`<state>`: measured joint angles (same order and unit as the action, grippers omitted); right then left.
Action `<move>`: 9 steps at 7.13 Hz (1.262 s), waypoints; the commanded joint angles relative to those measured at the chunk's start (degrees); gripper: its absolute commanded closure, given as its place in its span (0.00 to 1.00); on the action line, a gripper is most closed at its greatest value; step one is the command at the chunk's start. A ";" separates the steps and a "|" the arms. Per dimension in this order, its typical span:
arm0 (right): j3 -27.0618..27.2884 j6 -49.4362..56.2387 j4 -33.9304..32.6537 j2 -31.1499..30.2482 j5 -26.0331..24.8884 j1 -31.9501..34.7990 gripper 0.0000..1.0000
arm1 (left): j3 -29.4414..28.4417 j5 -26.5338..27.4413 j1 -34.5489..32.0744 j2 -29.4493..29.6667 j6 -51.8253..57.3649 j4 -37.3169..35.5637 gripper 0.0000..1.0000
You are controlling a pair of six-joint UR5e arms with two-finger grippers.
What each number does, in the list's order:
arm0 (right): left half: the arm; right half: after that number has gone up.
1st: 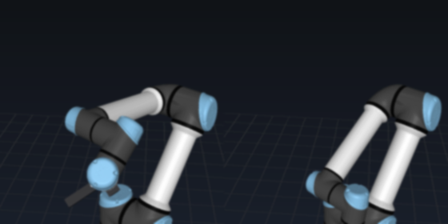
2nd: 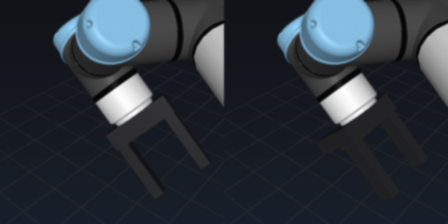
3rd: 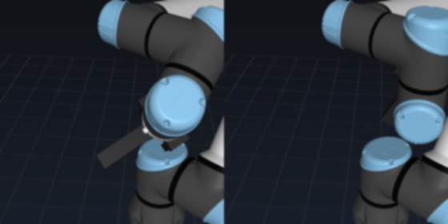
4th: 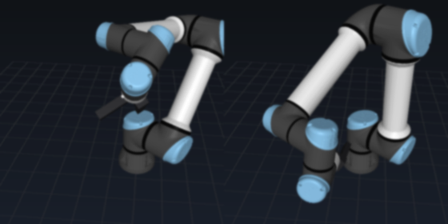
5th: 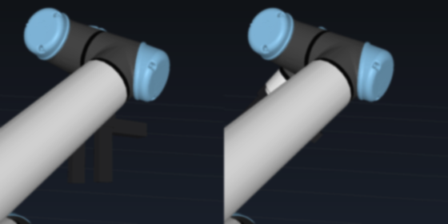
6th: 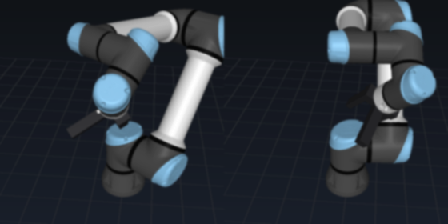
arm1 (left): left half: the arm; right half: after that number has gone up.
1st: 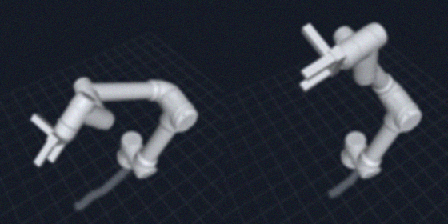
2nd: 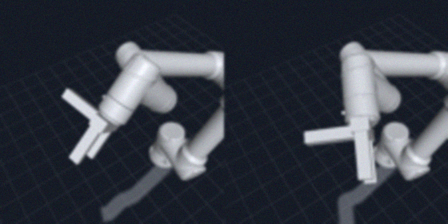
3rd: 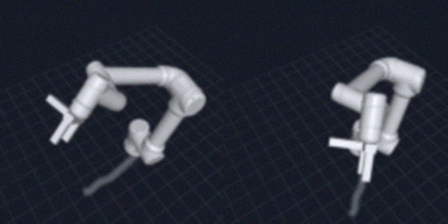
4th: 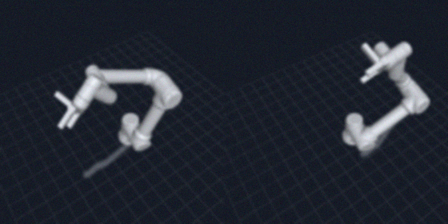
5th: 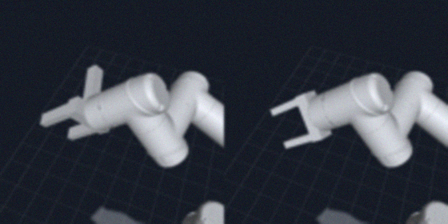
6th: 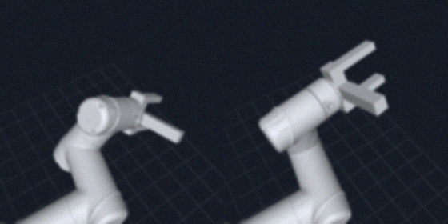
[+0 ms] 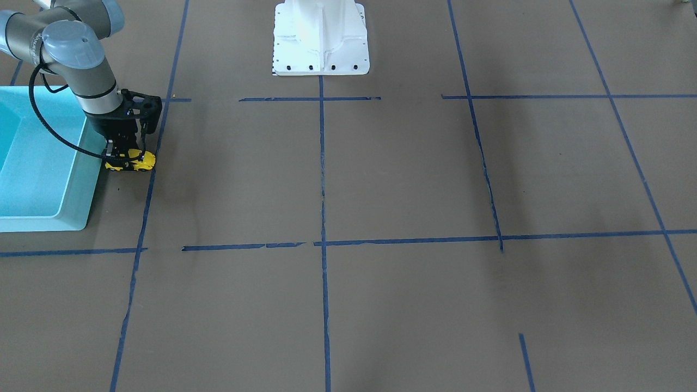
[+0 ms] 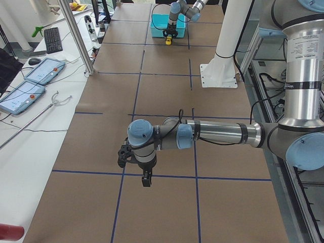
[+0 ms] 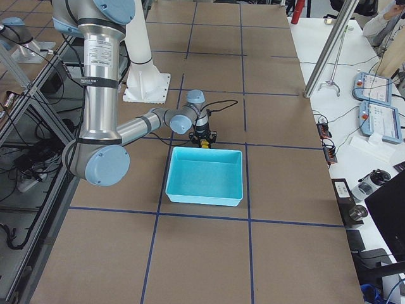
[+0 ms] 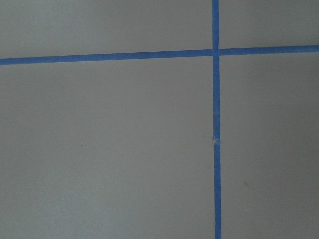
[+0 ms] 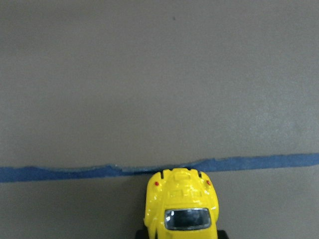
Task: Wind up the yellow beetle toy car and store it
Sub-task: 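Lift the held car and carry it over the light blue bin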
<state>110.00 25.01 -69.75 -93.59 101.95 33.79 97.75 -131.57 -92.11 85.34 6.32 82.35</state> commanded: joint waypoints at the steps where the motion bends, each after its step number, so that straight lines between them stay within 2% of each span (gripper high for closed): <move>1: 0.91 0.65 -1.52 -0.01 4.19 3.62 0.90 | 0.16 0.00 0.00 0.00 0.00 0.00 0.00; 2: 5.01 0.82 -7.88 0.08 7.87 6.09 0.90 | 0.16 0.00 0.00 0.00 0.00 0.00 0.00; 4: 15.12 8.16 -26.14 5.58 9.22 10.65 0.90 | 0.16 0.00 0.00 -0.09 0.09 0.00 0.00; 5: 18.46 14.82 -32.41 5.79 9.58 12.77 0.90 | 0.08 0.00 0.00 -0.09 0.18 0.00 0.00; 7: 18.15 19.62 -30.90 0.20 9.41 16.21 0.90 | 0.16 0.09 0.00 -0.26 0.27 0.00 0.00; 8: 16.58 19.63 -23.40 -4.62 9.49 16.48 0.89 | 0.16 0.09 -0.09 -0.26 0.27 -0.08 0.00; 9: 11.26 19.37 -8.97 -10.85 11.67 17.44 0.89 | 0.16 0.09 0.00 -0.26 0.27 0.00 0.00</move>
<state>125.88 44.25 -92.46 -97.54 111.92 50.17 97.90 -131.49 -92.15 85.09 6.59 82.32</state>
